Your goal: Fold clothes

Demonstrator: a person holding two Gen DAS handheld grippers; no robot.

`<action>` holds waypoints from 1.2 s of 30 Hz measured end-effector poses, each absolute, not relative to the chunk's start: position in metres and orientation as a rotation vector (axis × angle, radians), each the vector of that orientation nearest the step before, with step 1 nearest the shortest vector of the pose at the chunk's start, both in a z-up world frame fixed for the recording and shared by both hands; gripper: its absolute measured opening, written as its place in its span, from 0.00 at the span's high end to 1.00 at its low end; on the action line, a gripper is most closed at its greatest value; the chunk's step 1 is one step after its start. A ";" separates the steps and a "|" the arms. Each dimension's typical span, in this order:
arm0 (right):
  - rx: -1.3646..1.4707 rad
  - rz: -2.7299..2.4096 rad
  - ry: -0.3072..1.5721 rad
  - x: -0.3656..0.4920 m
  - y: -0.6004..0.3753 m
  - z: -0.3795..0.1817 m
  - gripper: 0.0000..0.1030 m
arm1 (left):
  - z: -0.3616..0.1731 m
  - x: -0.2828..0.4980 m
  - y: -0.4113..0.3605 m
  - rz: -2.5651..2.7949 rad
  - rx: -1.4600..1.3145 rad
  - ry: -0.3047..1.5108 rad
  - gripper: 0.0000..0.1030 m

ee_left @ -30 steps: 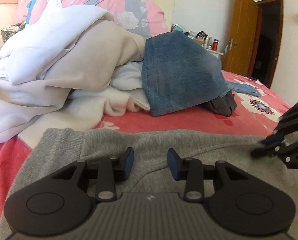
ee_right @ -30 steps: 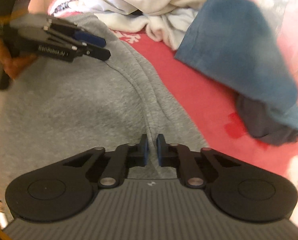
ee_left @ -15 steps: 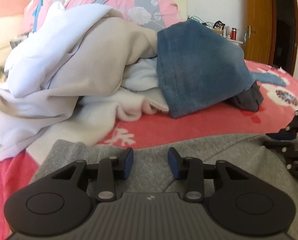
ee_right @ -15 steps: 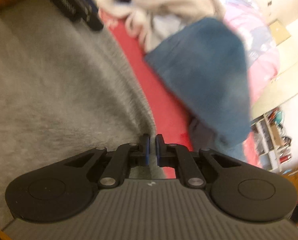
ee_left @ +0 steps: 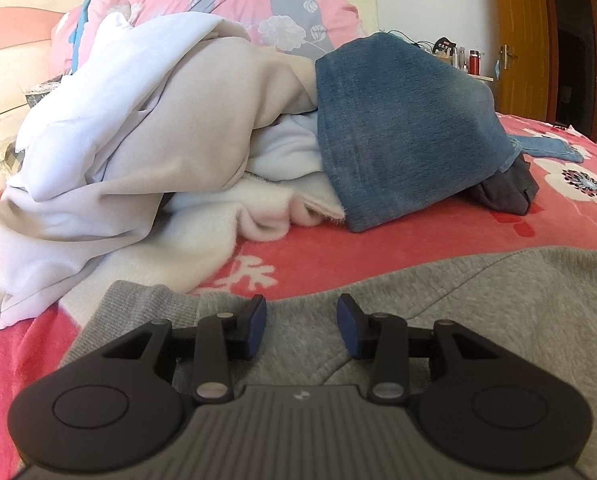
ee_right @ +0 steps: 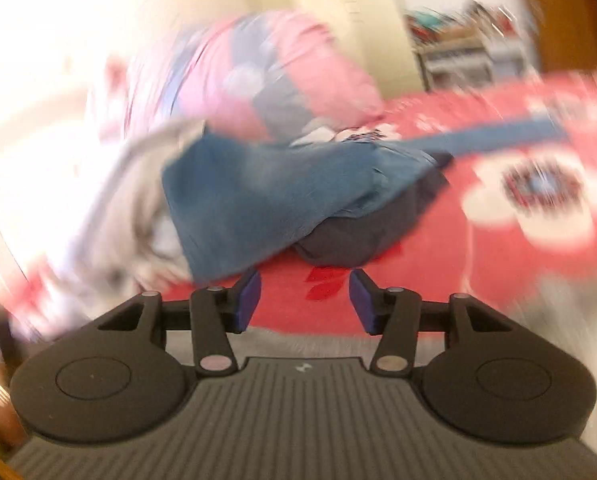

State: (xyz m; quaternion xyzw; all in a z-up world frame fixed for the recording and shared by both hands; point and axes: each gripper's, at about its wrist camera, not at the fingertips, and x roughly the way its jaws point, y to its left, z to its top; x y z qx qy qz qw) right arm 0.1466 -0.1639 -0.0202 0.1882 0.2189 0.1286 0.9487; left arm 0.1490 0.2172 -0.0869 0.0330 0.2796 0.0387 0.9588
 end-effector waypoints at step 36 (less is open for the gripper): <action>-0.358 -0.513 0.533 0.015 -0.379 -0.112 0.91 | -0.097 0.126 0.170 0.167 0.034 0.523 0.42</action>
